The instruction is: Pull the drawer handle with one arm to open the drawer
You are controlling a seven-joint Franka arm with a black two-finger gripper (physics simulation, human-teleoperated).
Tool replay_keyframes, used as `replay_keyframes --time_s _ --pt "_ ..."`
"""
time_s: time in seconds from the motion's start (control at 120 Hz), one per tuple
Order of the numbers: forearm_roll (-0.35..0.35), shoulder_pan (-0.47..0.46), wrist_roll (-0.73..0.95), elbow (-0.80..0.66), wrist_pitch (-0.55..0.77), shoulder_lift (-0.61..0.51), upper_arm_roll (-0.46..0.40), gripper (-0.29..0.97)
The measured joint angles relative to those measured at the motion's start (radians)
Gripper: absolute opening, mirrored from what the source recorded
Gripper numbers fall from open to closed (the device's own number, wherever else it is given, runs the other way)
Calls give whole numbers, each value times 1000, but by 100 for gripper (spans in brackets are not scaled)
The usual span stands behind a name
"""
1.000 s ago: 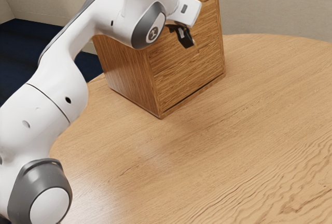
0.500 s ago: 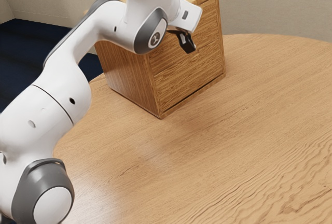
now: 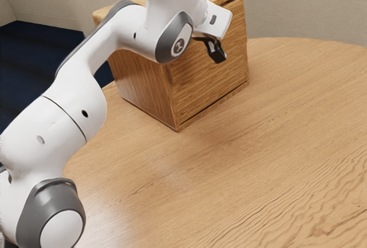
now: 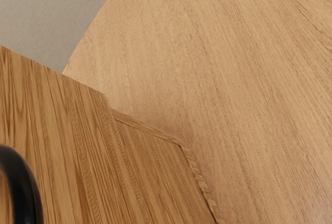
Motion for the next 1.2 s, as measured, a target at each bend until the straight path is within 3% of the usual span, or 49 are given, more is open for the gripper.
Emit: replay_keyframes --time_s 0.808,0.958,1.2 --pt "0 -204 -35 3 0 15 21 69" --pt "16 -244 -46 5 1 15 29 58" --pt "38 -288 -71 7 3 16 32 55"
